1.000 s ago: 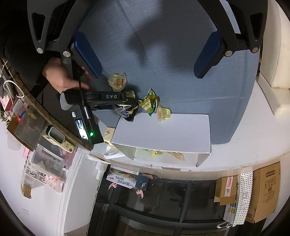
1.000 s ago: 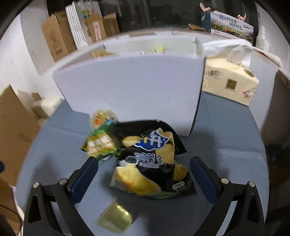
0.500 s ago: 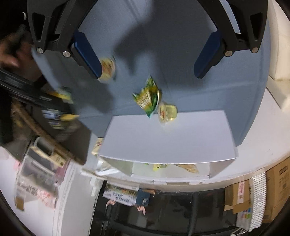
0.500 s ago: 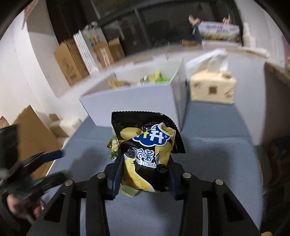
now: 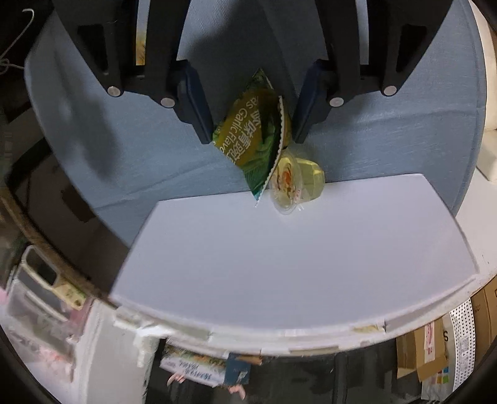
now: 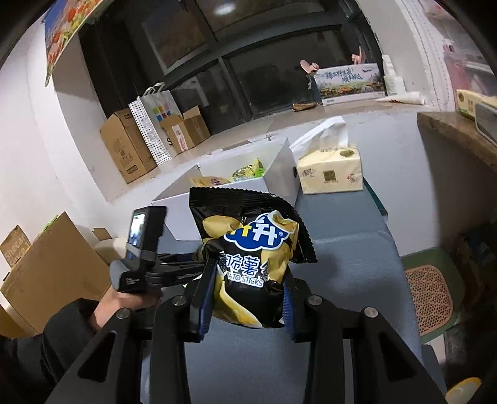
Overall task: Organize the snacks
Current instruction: 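Carry both bags over the white box and release them inside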
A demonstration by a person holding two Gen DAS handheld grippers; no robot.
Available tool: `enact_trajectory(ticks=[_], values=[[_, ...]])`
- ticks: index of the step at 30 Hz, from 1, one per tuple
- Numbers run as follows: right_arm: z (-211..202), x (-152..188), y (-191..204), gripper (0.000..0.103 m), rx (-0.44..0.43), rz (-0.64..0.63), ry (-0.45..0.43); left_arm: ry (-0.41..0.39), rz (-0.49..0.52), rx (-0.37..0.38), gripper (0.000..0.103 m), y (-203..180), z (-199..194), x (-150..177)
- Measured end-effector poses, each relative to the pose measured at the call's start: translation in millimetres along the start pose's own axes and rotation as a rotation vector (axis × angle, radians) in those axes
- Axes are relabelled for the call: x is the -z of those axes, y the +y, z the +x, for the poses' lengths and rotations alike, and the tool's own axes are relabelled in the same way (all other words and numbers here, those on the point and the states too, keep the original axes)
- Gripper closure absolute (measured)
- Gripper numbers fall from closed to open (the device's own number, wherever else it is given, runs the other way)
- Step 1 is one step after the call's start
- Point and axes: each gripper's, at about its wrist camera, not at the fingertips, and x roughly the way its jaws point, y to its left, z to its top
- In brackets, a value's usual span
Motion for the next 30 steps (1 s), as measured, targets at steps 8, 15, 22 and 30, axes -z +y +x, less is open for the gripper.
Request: enact_trajectory(ticks=[8,15,22,30], values=[[20.4,7.1,8.4,0.063,-0.023,-0.006,0.029,-0.219,-0.043,0.068,0.053,14.0,-101.5,16.2],[51.7,-62.9,40.7,0.063,-0.048,-0.091,-0.022,-0.353,-0.027,0.025,0.053,38.6,-142.0,-66.5],[122.5,-149.6,57.2,0.062,-0.018,-0.115,-0.006,-0.346,0.011,-0.019,0.052,56.7,-115.3,-156.0],[181.4,-182.7,47.4,0.0,0.086,-0.155,0.086,-0.306,-0.032,-0.089,0.0,76.1,-87.9,-191.7]])
